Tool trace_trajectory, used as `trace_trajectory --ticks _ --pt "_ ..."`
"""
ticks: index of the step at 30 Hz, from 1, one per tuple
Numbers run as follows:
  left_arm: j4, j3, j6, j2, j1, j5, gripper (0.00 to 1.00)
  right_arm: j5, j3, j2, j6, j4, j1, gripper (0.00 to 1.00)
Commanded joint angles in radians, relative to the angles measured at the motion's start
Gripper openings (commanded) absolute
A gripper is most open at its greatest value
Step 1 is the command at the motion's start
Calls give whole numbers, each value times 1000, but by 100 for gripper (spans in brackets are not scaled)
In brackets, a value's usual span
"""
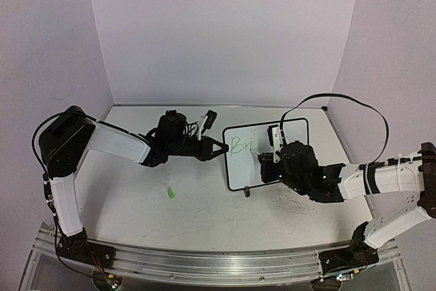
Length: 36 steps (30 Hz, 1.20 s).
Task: Write a sentence on the whiteboard
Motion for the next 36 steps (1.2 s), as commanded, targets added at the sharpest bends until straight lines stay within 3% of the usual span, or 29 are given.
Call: trace_trajectory --ticks 1,8,36 --pt "-21 3 18 -38 3 -10 0 17 10 0 8 -22 -1 0" --pt "-22 4 18 -39 3 -11 0 23 4 -96 -10 -2 -8 0" --pt "-21 -1 16 -44 3 -8 0 113 3 -20 -23 69 -17 0"
